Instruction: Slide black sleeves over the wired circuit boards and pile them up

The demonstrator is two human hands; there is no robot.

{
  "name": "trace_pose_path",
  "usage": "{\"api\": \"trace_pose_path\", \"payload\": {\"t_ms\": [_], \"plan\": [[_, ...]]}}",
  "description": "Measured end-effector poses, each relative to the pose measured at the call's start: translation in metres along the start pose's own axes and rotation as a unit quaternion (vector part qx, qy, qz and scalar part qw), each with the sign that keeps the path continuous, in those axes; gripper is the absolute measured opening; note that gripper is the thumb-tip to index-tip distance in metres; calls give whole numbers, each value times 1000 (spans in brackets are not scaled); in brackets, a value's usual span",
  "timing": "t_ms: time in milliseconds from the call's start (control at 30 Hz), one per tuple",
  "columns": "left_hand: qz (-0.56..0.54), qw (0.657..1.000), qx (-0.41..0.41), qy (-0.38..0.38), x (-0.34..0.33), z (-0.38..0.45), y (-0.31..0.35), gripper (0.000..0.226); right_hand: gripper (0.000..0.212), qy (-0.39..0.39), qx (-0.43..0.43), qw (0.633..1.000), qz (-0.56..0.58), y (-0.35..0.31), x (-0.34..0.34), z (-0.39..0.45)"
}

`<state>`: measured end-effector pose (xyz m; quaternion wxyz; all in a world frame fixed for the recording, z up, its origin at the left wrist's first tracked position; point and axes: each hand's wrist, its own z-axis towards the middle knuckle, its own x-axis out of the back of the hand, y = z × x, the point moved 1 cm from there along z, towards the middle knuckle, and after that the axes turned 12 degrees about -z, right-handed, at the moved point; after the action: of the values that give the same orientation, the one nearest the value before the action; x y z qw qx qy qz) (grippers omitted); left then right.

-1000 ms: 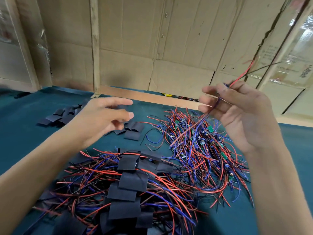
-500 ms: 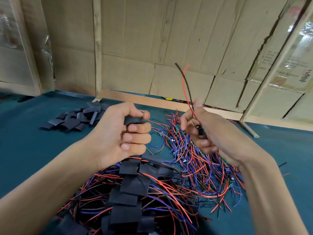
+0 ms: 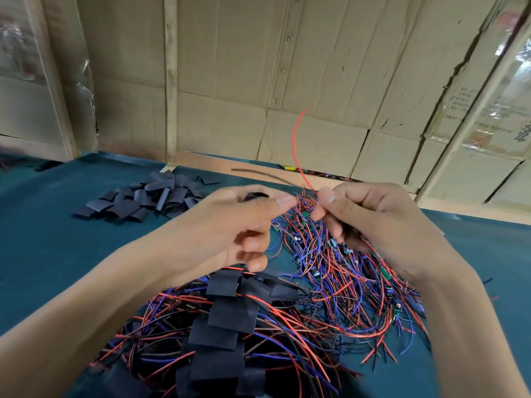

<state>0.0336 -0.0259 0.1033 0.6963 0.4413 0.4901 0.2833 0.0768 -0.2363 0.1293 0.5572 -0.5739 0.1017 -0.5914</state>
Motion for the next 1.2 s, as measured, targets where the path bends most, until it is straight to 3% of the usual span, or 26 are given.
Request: {"api": "trace_pose_path", "payload": {"t_ms": [33, 100, 367, 500, 567, 733, 933, 1000, 1100, 1200], "plan": [[5, 999, -17, -30, 0, -1, -1, 42, 33, -11, 3, 1000, -15, 0, -1, 0], [7, 997, -63, -51, -1, -1, -1, 46, 31, -33, 8, 999, -23, 1, -2, -1], [53, 991, -122, -20, 1, -2, 3, 16, 21, -149, 2, 987, 53, -4, -11, -4], [159, 975, -155, 24, -1, -1, -6, 27, 14, -182, -66, 964, 180, -9, -27, 0], [180, 967, -173, 49, -2, -1, -11, 38, 13, -191, -90, 959, 190, -11, -31, 1], [152, 951, -238, 129, 5, 1, -4, 50, 28, -156, -84, 980, 95, -10, -26, 3], [164, 943, -256, 132, 5, 0, -3, 43, 29, -60, -47, 995, 57, -9, -20, 4], [229, 926, -271, 127, 5, -2, -1, 38, 28, -6, -37, 998, 59, -10, -14, 2], [360, 875, -288, 150, 7, -6, 3, 42, 19, 54, 2, 998, 43, -16, -4, -4], [398, 856, -294, 147, 6, -9, 4, 47, 6, 82, 55, 995, -17, -25, -2, -10]]}}
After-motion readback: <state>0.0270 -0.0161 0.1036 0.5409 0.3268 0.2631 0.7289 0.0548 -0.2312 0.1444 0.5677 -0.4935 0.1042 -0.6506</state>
